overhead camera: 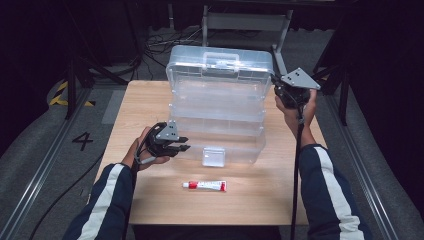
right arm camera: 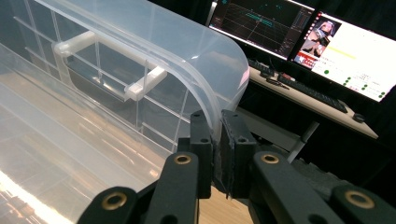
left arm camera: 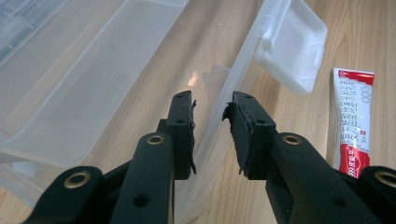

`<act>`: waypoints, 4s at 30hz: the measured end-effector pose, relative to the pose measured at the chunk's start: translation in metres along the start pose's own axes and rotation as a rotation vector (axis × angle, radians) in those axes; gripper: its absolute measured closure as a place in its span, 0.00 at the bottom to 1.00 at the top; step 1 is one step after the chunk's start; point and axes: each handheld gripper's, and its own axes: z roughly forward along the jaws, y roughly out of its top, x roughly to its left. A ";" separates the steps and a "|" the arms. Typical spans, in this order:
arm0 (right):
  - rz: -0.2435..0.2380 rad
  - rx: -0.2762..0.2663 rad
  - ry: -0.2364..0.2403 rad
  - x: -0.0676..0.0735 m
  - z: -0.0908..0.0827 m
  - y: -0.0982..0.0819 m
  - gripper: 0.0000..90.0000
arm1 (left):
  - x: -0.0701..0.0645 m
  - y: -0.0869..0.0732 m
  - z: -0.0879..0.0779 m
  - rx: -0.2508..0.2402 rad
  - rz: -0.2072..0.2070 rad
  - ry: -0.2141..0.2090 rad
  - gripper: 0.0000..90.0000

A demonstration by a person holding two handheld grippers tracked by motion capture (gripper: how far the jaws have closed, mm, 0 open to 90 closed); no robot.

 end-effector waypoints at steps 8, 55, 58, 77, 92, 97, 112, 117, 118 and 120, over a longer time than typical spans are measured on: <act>0.020 0.011 -0.001 -0.005 0.008 0.003 0.94 | 0.000 0.000 0.000 0.006 -0.002 0.007 0.78; 0.088 0.089 0.019 -0.027 0.063 0.015 0.94 | -0.004 0.002 0.001 0.002 0.013 -0.016 0.80; 0.089 0.096 0.022 -0.028 0.065 0.016 0.94 | -0.003 0.002 0.001 0.001 0.012 -0.018 0.80; 0.089 0.116 0.012 -0.029 0.076 0.017 0.94 | -0.002 0.001 0.002 -0.012 0.012 -0.024 0.81; 0.106 0.134 0.008 -0.034 0.096 0.013 0.94 | -0.001 0.001 0.002 -0.012 0.015 -0.035 0.81; 0.107 0.154 0.010 -0.037 0.107 0.012 0.94 | 0.000 0.000 0.002 -0.012 0.020 -0.040 0.81; 0.107 0.181 0.019 -0.040 0.118 0.010 0.93 | -0.002 0.001 0.002 -0.005 0.012 -0.029 0.81; 0.104 0.203 0.017 -0.041 0.125 0.010 0.93 | -0.002 0.002 0.002 0.006 0.020 -0.026 0.80; 0.110 0.210 0.020 -0.042 0.127 0.010 0.93 | -0.002 0.003 0.002 0.005 0.021 -0.027 0.80; 0.109 0.219 0.025 -0.043 0.130 0.010 0.93 | -0.002 0.003 0.003 0.007 0.022 -0.024 0.80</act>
